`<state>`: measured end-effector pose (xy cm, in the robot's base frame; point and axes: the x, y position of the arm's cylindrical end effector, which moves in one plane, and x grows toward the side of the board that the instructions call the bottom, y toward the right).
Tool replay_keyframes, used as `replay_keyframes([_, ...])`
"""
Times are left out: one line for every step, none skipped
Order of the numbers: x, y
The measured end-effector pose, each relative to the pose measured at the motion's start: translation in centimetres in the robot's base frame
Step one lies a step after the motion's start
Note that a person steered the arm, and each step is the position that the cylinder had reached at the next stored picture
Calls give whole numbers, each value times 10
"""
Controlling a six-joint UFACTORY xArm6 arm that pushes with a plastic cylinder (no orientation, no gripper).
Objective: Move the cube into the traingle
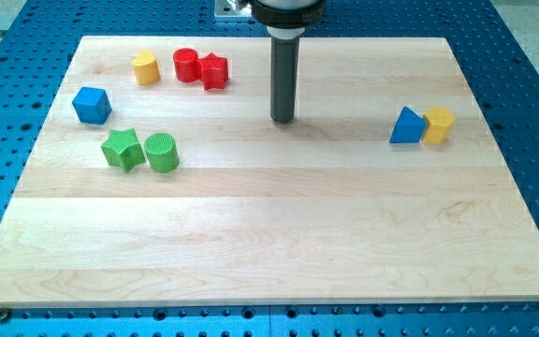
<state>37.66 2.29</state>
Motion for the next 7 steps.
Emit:
replay_keyframes([5, -80])
replay_keyframes([3, -116])
replay_keyframes([15, -150])
replay_keyframes([17, -211])
replay_keyframes([34, -292])
replay_keyframes([-10, -312])
replay_keyframes([-17, -235])
